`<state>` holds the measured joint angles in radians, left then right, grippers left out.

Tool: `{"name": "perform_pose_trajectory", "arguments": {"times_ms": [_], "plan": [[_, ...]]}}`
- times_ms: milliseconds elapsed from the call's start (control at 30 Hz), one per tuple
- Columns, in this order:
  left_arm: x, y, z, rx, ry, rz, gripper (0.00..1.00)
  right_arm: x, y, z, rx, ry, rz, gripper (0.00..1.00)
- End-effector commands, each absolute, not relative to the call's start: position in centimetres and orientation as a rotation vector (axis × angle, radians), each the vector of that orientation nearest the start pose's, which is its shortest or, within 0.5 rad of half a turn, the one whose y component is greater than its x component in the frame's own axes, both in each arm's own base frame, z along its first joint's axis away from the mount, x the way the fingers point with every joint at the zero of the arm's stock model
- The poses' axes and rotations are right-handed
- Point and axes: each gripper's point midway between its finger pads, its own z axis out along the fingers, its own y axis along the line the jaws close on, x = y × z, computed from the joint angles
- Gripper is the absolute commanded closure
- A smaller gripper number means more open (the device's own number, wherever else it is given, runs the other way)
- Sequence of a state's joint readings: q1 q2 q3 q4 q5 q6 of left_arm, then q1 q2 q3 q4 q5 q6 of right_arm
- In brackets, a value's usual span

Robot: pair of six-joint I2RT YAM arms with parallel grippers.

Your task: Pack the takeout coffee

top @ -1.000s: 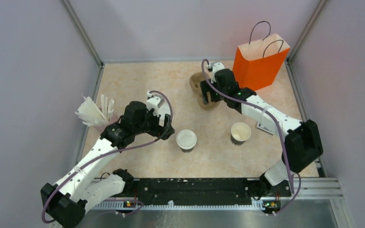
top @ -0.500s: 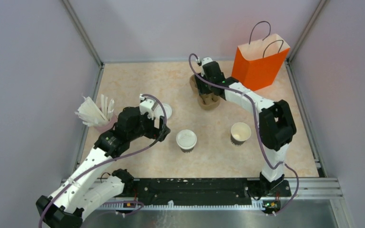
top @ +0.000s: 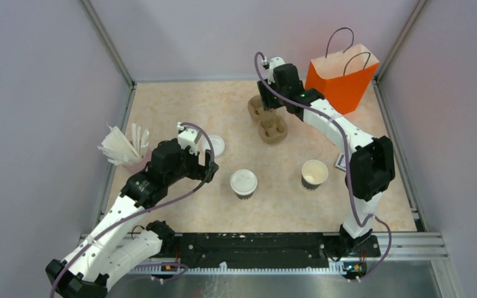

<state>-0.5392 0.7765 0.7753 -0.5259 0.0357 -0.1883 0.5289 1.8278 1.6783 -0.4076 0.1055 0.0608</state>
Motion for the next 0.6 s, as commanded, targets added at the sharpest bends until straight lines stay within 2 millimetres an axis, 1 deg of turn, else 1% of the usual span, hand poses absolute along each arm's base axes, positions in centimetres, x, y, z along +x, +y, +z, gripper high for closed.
{"name": "perform_pose_trajectory", "arguments": {"times_ms": [0, 33, 100, 167, 200, 267, 300, 333, 367, 400, 467, 500, 533, 567], "plan": [[23.0, -14.9, 20.8, 0.374, 2.043, -0.46, 0.01, 47.2, 25.5, 20.9, -0.521, 2.091, 0.212, 0.45], [23.2, -14.7, 20.8, 0.357, 2.046, -0.447, 0.01, 47.5, 25.4, 20.8, -0.527, 2.085, 0.199, 0.46], [23.7, -14.4, 20.6, 0.307, 2.052, -0.425, 0.01, 48.1, 25.0, 21.5, -0.427, 2.079, 0.202, 0.46], [24.2, -15.0, 20.7, 0.25, 2.044, -0.472, 0.01, 47.9, 25.0, 23.5, -0.344, 2.054, 0.268, 0.42], [24.5, -15.6, 20.9, 0.216, 2.042, -0.506, 0.01, 47.7, 24.7, 25.1, -0.29, 2.043, 0.277, 0.41], [25.0, -16.5, 21.4, 0.137, 2.052, -0.575, 0.01, 47.2, 23.4, 29.5, -0.211, 1.985, 0.268, 0.37], [25.2, -16.9, 21.7, 0.107, 2.067, -0.598, 0.01, 47.0, 22.5, 32.3, -0.185, 1.933, 0.254, 0.36], [25.3, -17.1, 21.6, 0.086, 2.101, -0.603, 0.01, 47.2, 21.3, 34.8, -0.149, 1.889, 0.226, 0.35], [25.4, -17.3, 21.7, 0.071, 2.139, -0.598, 0.01, 47.4, 20.2, 37.0, -0.121, 1.852, 0.208, 0.35], [25.2, -17.1, 21.4, 0.059, 2.191, -0.577, 0.01, 47.8, 19.1, 39.0, -0.107, 1.821, 0.205, 0.35], [24.8, -17.0, 20.5, 0.035, 2.289, -0.545, 0.01, 48.6, 17.4, 41.8, -0.103, 1.791, 0.227, 0.37], [24.4, -17.2, 20.2, 0.046, 2.326, -0.554, 0.01, 49.0, 16.5, 42.1, -0.092, 1.805, 0.224, 0.37], [24.0, -17.7, 20.3, 0.087, 2.344, -0.587, 0.02, 49.5, 15.9, 42.9, -0.086, 1.798, 0.229, 0.37], [23.7, -18.2, 20.5, 0.127, 2.347, -0.618, 0.02, 49.8, 15.3, 44.6, -0.087, 1.769, 0.237, 0.37]]}}
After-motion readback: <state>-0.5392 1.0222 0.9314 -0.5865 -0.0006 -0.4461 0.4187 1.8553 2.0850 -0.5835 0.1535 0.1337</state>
